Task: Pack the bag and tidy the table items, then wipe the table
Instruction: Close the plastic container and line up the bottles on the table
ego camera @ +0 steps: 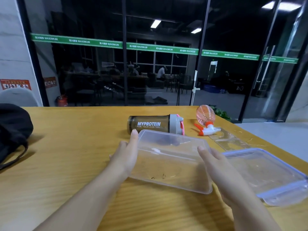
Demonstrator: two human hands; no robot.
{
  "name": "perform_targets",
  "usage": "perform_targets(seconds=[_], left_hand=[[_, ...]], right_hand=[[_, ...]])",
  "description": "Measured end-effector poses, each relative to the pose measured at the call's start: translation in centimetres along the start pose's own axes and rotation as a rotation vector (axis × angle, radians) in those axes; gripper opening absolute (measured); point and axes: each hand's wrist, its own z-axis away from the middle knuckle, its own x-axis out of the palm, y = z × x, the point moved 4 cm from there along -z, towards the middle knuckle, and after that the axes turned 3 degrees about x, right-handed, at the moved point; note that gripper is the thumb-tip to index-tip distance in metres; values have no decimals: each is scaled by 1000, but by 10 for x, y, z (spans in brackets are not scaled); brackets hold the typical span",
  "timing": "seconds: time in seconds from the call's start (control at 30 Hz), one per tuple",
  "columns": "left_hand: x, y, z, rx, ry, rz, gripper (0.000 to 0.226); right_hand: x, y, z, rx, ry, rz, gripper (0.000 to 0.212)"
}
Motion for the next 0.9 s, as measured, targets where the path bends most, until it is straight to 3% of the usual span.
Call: perform_targets(seconds=[0.1,0.2,0.27,0.4,0.53,0.63,0.77,0.83,0.9], left_hand=[[-3,20,11,85,34,139,67],[-5,31,18,143,26,219,46],[-5,34,24,172,18,282,47],[-10,44,31,281,25,333,69],[-16,48,32,329,30,387,73],[-16,42,28,342,13,394,75],[-11,40,29,378,-119,331,72],[-7,45,36,480,-187,238,80],[-3,48,39,573,-240,157,84]], right_hand=[[3,1,-1,6,-113,-236,23],[3,-1,-1,-23,-132,-365,39],[2,-3,-2,-57,-118,-464,54],[-6,-13,0,-204,-88,-553,47],[-3,-21,8,-311,-148,-437,81],[-1,-25,13,-355,-137,-455,86],[-6,-24,10,-385,-15,-446,110],[-12,-24,11,-346,64,-530,99],[-16,-22,11,-297,121,-626,56]])
